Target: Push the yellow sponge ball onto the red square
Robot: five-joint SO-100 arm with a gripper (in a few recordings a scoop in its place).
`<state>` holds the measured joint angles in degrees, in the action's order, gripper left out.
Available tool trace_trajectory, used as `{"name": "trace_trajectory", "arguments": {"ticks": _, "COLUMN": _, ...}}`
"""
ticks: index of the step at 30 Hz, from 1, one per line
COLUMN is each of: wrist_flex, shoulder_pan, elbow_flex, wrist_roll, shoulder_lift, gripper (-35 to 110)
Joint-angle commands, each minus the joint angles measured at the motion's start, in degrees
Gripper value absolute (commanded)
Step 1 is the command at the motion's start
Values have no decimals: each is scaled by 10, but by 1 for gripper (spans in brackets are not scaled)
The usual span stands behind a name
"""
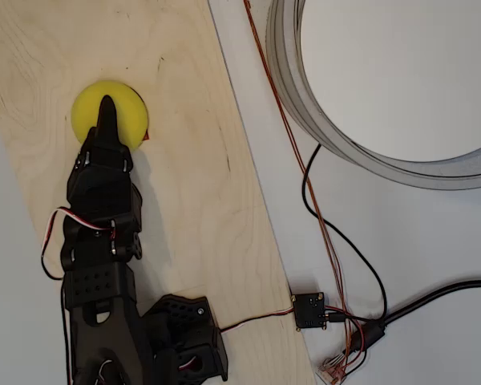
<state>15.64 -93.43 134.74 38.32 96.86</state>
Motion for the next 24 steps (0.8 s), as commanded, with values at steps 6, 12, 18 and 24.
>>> {"name": "trace_trajectory", "arguments": {"ticks": 6, "wrist_flex": 11, "shoulder_pan": 4, "elbow_flex": 33, "wrist_roll": 14, "shoulder_lift": 38, "gripper": 25}}
{"name": "trace_trajectory", "arguments": {"ticks": 12, "wrist_flex": 11, "shoulder_pan": 10, "elbow_flex": 52, "wrist_roll": 21, "shoulder_lift": 53, "gripper": 25}}
{"name": "trace_trajectory", "arguments": {"ticks": 18, "wrist_flex": 11, "shoulder_pan": -2, "elbow_flex": 38, "wrist_roll": 12, "shoulder_lift": 41, "gripper": 24}}
{"name": "trace_trajectory", "arguments": {"ticks": 24, "wrist_flex": 19, "shoulder_pan": -15, "elbow_flex": 21, "wrist_roll": -3, "shoulder_lift": 46, "gripper": 24}}
